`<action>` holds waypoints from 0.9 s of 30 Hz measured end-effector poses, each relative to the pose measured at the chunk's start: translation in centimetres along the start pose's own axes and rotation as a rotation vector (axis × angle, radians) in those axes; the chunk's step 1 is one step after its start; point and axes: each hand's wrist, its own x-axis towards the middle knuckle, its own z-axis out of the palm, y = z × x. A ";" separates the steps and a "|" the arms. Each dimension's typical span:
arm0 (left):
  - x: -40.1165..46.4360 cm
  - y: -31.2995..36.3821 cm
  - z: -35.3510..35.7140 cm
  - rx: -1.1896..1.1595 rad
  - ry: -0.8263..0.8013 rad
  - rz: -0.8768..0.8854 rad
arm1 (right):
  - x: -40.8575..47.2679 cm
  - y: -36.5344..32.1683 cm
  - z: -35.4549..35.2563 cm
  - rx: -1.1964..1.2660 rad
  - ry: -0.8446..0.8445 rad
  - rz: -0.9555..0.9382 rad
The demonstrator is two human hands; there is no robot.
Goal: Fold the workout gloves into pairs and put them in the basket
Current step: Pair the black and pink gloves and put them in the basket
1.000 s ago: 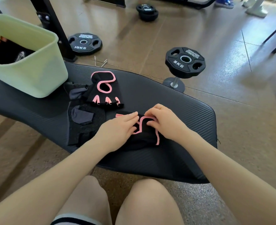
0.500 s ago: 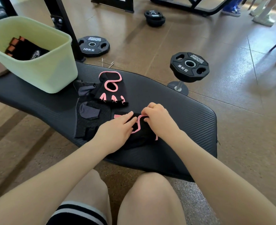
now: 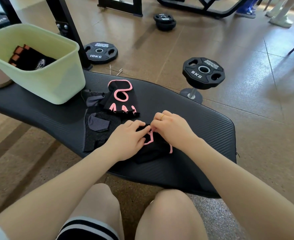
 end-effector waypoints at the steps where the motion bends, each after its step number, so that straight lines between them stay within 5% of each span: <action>1: 0.1 0.0 0.0 -0.007 -0.005 -0.005 | 0.1 0.1 0.0 -0.018 0.000 -0.025; 17: -0.2 0.3 -0.1 0.056 -0.004 0.024 | -5.8 -1.8 -1.6 0.008 0.116 -0.161; 27: 0.8 0.2 -1.1 -0.020 -0.211 -0.140 | -8.1 -3.2 -1.9 0.090 0.007 -0.138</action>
